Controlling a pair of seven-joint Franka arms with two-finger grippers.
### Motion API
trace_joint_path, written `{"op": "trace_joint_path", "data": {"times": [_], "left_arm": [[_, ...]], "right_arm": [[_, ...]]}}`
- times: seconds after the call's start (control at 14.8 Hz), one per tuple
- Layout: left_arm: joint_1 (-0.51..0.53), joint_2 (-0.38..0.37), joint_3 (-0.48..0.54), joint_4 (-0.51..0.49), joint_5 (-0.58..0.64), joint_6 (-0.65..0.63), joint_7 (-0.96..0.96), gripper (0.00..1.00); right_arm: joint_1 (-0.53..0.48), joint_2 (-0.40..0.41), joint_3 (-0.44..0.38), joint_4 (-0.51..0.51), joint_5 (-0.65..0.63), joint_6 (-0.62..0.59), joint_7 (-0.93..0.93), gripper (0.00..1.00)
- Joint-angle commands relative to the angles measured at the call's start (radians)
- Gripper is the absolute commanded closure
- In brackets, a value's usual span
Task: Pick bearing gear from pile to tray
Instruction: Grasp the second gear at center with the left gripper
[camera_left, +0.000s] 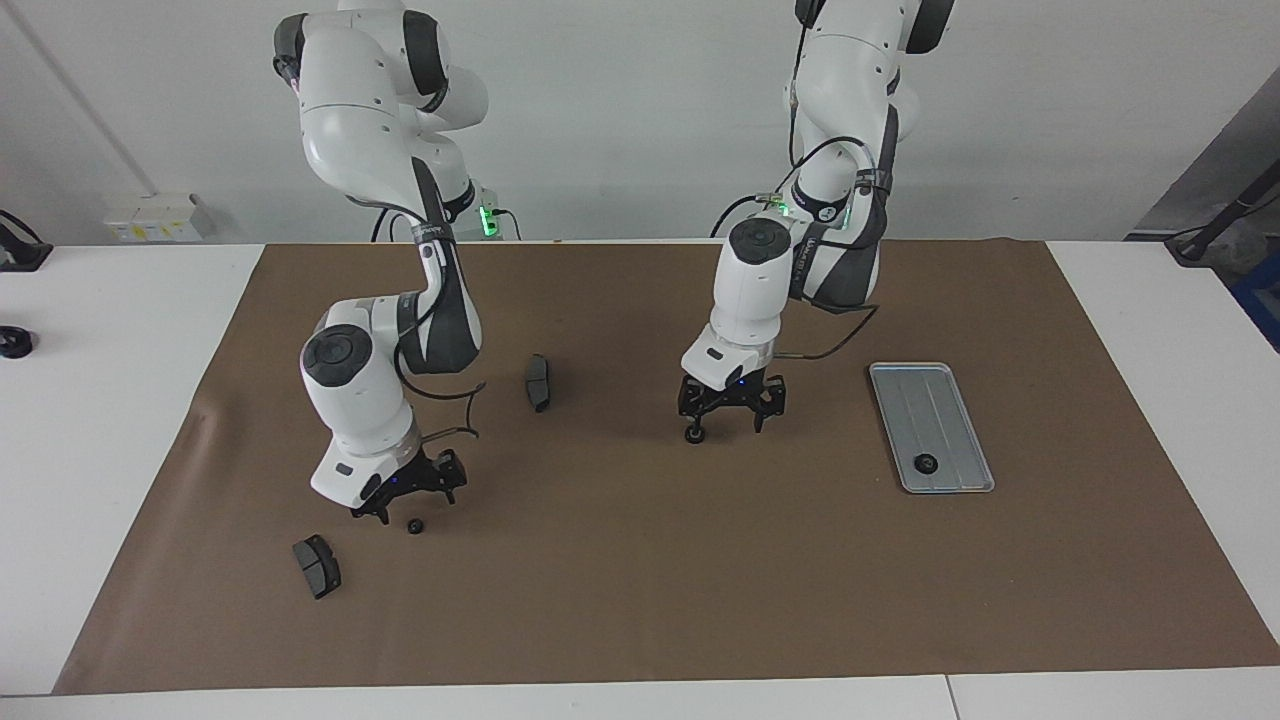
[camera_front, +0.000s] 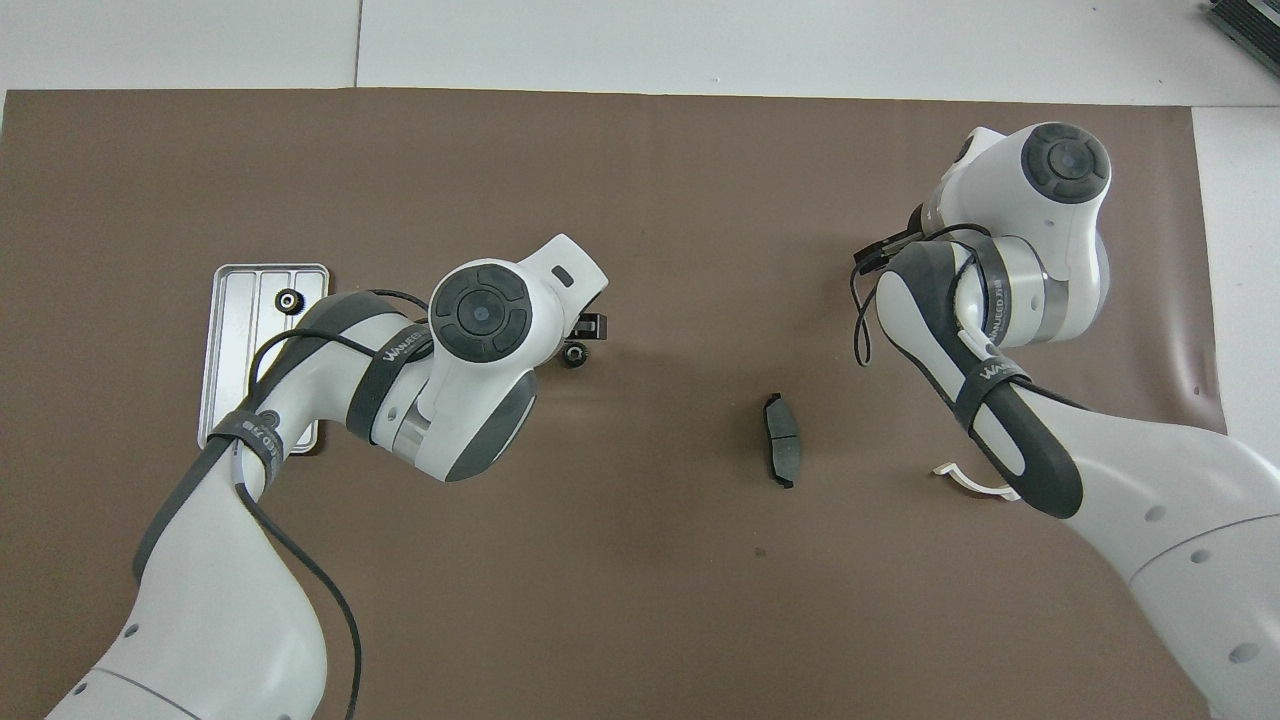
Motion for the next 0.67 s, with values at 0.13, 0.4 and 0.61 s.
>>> {"op": "trace_joint_path", "data": {"times": [0.13,0.4,0.61], "left_arm": [[-0.035,0.07,0.012,0.066,0.023,0.001,-0.034,0.0],[-0.043,0.067,0.01,-0.006,0.023,0.07,-0.028,0.0],[-0.048,0.061,0.007,-0.025,0.022,0.078,-0.036,0.0]], "right_arm": [[-0.025,0.035,0.016,0.028,0.015,0.029,-0.051,0.33],[-0.026,0.034,0.015,0.02,0.015,0.029,-0.062,0.48],[-0.026,0.035,0.015,0.017,0.015,0.044,-0.062,0.5]]}}
